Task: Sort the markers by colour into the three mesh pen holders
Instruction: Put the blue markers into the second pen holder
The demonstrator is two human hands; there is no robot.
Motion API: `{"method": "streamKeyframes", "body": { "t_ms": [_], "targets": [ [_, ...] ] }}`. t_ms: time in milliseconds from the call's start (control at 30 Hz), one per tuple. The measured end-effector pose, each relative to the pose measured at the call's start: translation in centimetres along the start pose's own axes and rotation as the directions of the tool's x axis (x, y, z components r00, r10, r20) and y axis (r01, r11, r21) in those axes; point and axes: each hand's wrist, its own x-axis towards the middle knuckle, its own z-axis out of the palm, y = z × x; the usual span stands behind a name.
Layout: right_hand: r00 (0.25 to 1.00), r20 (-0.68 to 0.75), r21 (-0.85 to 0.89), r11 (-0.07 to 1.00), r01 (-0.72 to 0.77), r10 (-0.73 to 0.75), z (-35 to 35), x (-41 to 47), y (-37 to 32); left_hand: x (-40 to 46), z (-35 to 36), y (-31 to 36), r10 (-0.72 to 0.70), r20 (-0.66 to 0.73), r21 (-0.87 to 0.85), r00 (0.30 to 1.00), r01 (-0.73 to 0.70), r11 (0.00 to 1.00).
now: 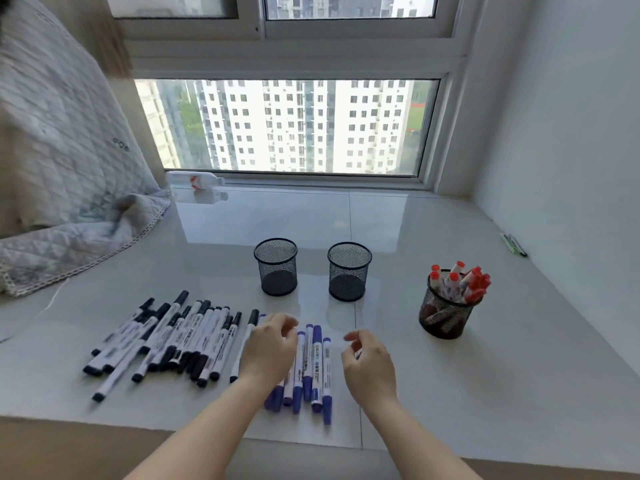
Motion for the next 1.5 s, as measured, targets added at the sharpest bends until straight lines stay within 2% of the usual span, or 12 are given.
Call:
{"method": "streamKeyframes", "body": {
  "t_ms": [233, 533, 767, 1033, 1233, 1367, 1500],
  "targets": [
    [0.985, 0.111, -0.156, 0.981, -0.118, 0.136, 3.2, -0.5, -1.0, -0.3, -0.9, -2.5, -0.061, 0.084, 0.194, 0.995, 0.044, 0.980],
    [0.990, 0.092, -0.404, 0.913, -0.059, 0.105, 4.6, -0.3, -1.2, 0.1, -0.3, -3.1, -0.044, 0.088, 0.342, 0.995, 0.012, 0.940],
    [0.997, 0.041, -0.439, 0.898, -0.040, 0.064, 5.1, -0.6, -0.7, -0.2, 0.5, -2.9, 0.014, 0.118, 0.446, 0.993, -0.065, 0.893],
    [0.994, 0.061, -0.413, 0.909, -0.061, 0.095, 4.3, 0.0, -0.6, -0.9, 1.6, -2.5, -0.005, 0.081, 0.405, 0.997, -0.028, 0.914],
    [0.987, 0.086, -0.467, 0.881, -0.079, 0.134, 3.4, 0.4, -0.4, -1.4, 2.6, -1.6, -0.117, 0.057, 0.226, 0.991, 0.101, 0.969],
    [0.977, 0.100, -0.502, 0.857, -0.114, 0.189, 3.1, 1.1, -0.4, -1.2, 2.6, -1.3, -0.208, 0.067, 0.120, 0.976, 0.200, 0.972],
    [0.979, 0.113, -0.529, 0.844, -0.085, 0.169, 2.8, 1.5, 0.0, -0.8, 2.2, -1.3, -0.253, 0.073, 0.045, 0.965, 0.251, 0.967]
  ]
}}
